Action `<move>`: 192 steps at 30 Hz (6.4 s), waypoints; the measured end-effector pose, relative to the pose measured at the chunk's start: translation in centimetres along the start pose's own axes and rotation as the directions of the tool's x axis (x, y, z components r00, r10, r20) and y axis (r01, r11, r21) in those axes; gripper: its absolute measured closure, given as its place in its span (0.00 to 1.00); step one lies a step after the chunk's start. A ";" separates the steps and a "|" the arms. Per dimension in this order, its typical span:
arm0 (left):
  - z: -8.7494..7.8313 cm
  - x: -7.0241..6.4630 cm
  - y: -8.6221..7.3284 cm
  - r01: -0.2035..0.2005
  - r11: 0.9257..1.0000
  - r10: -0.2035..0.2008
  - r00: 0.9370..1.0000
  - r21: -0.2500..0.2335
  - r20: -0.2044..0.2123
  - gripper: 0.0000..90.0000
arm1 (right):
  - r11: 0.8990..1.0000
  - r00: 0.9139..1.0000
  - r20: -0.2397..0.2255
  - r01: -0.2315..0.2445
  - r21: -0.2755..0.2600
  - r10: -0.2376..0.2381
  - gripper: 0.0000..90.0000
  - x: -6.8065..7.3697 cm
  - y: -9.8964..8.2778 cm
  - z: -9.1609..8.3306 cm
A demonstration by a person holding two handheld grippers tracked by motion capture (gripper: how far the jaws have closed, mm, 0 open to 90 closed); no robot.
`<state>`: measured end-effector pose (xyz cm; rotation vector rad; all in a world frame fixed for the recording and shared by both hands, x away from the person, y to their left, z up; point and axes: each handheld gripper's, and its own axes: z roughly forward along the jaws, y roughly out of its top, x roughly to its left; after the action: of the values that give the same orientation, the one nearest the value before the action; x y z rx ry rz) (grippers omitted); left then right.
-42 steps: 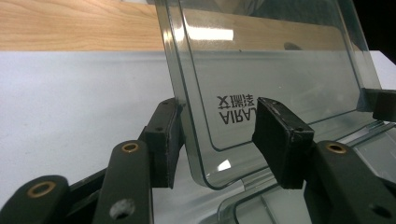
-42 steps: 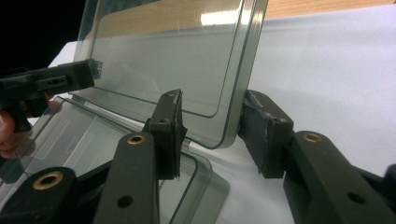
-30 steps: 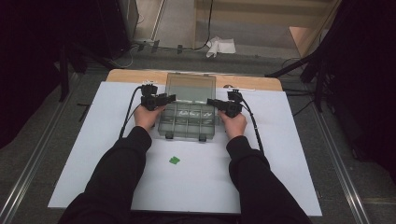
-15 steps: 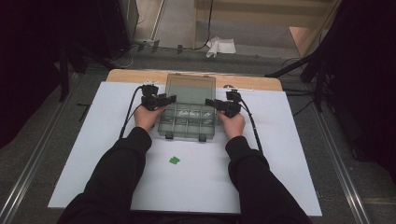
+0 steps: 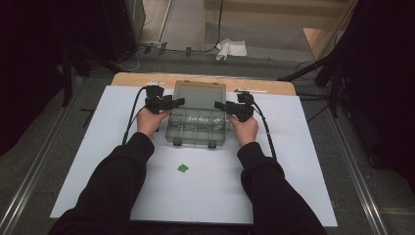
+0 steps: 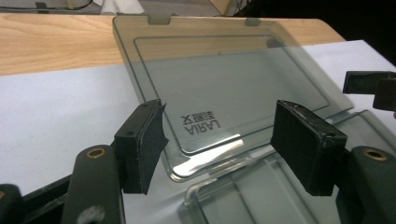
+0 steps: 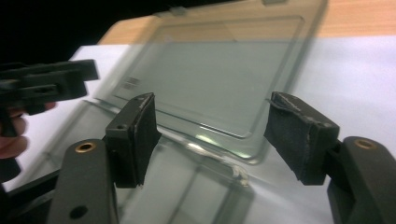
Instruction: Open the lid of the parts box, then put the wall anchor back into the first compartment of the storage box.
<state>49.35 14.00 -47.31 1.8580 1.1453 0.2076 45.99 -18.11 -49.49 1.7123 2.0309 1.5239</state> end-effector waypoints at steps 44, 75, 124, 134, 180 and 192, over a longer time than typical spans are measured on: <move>-4.9 -3.4 -2.6 -0.192 0.963 0.162 0.973 0.190 0.166 0.37 | 0.971 0.969 -0.127 0.225 0.086 -0.214 0.36 5.3 -2.5 -4.3; -7.4 -4.3 -4.7 -0.261 0.940 0.217 0.955 0.222 0.203 0.37 | 0.934 0.934 -0.213 0.323 0.152 -0.288 0.30 6.8 -6.0 -6.7; -12.8 -6.5 -9.8 -0.418 0.889 0.353 0.886 0.189 0.299 0.37 | 0.903 0.890 -0.318 0.393 0.171 -0.327 0.32 8.5 -9.1 -8.7; -13.5 -6.6 -10.8 -0.421 0.888 0.353 0.882 0.185 0.312 0.37 | 0.898 0.888 -0.316 0.401 0.180 -0.333 0.33 8.8 -9.3 -8.2; -15.8 -5.7 -13.3 -0.441 0.870 0.354 0.870 0.220 0.343 0.37 | 0.866 0.874 -0.308 0.450 0.219 -0.376 0.37 10.7 -10.1 -5.5; -16.0 -5.6 -13.6 -0.433 0.871 0.348 0.877 0.233 0.331 0.37 | 0.853 0.870 -0.308 0.464 0.241 -0.386 0.39 11.4 -10.5 -4.3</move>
<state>28.96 21.47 -47.01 2.3010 0.6132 -0.0069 31.74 -10.67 -48.98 1.0501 2.6719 1.3775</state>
